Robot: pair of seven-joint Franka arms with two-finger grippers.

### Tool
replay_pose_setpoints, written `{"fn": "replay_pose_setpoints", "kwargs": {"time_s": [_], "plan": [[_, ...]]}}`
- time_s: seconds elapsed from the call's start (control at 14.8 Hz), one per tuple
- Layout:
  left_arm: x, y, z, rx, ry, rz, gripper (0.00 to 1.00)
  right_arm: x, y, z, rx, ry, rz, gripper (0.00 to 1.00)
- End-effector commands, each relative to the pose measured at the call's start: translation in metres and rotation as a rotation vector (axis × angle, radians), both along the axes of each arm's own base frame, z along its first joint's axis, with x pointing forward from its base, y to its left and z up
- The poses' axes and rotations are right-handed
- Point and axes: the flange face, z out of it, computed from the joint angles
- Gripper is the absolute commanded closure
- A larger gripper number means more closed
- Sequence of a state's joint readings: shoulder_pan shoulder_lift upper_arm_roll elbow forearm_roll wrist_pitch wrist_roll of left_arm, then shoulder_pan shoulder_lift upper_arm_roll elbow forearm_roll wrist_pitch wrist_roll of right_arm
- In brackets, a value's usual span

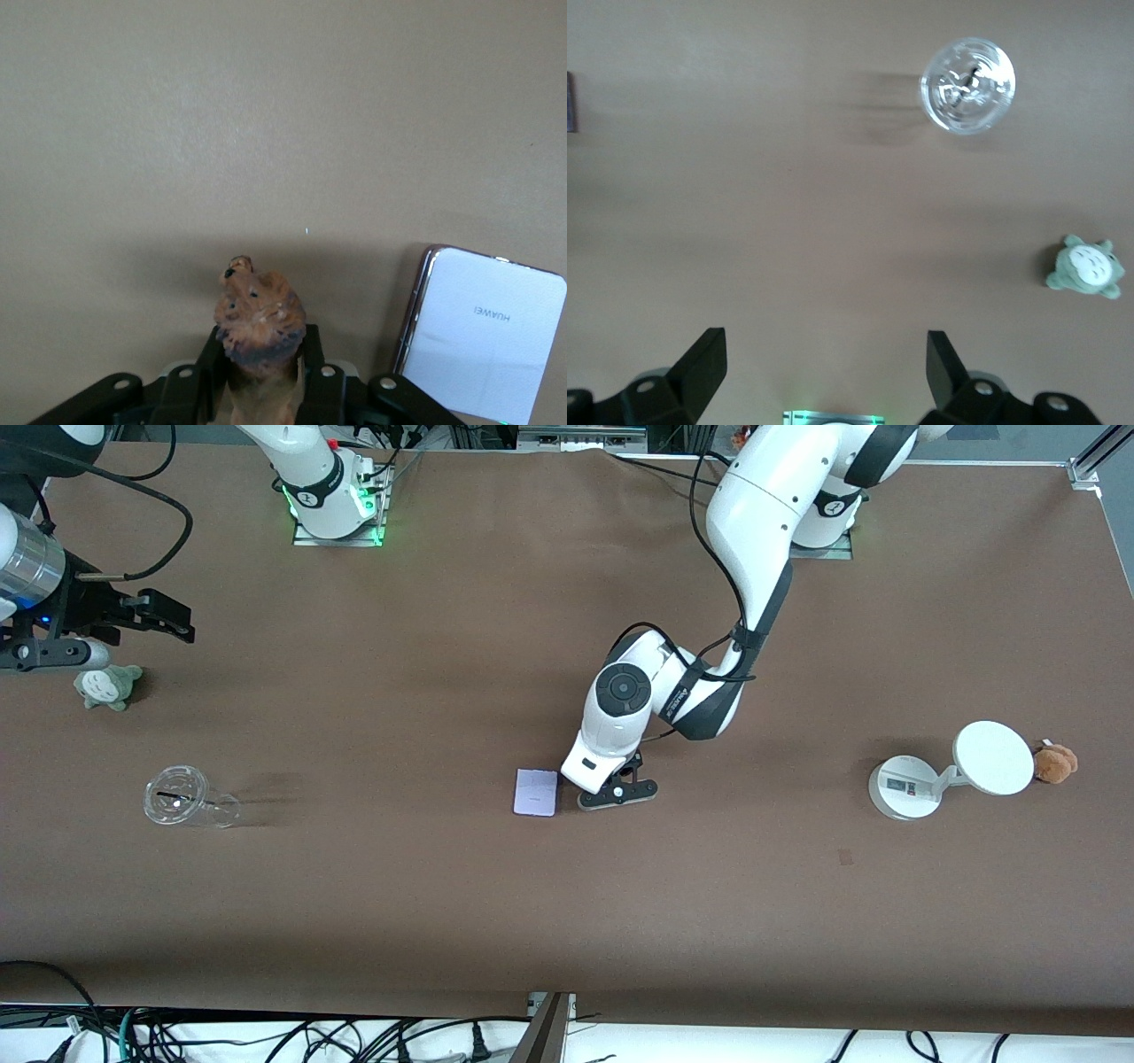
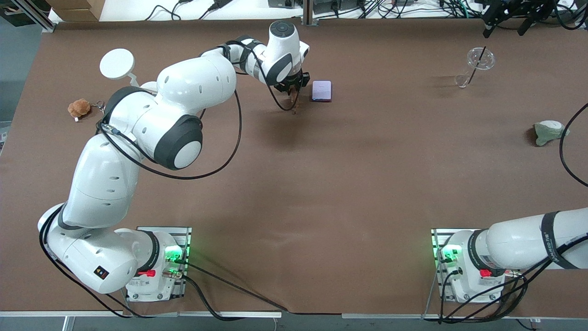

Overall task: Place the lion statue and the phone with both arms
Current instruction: 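Lift the lion with the left gripper while the right gripper starts reaching, then carry the lion toward the white lamp while the right gripper reaches the phone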

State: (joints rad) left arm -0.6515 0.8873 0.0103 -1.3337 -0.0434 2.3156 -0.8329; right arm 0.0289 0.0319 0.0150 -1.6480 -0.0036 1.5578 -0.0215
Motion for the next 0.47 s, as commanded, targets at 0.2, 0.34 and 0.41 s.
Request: {"fn": "replay_pose_setpoints", "kwargs": {"time_s": [0.2,0.34,0.41], "plan": [[0.03,0.059,0.027,0.039,0.025,-0.097,1.0,0.026,0.05,-0.03,0.004,0.031,-0.01,0.0],[0.036,0.088,0.045,0.046,0.037,-0.104,1.0,0.033,0.081,-0.051,-0.005,0.039,0.01,0.01],[0.034,0.1,0.055,0.048,0.037,-0.113,1.0,0.036,0.096,-0.062,-0.01,0.041,0.021,0.01]]}}
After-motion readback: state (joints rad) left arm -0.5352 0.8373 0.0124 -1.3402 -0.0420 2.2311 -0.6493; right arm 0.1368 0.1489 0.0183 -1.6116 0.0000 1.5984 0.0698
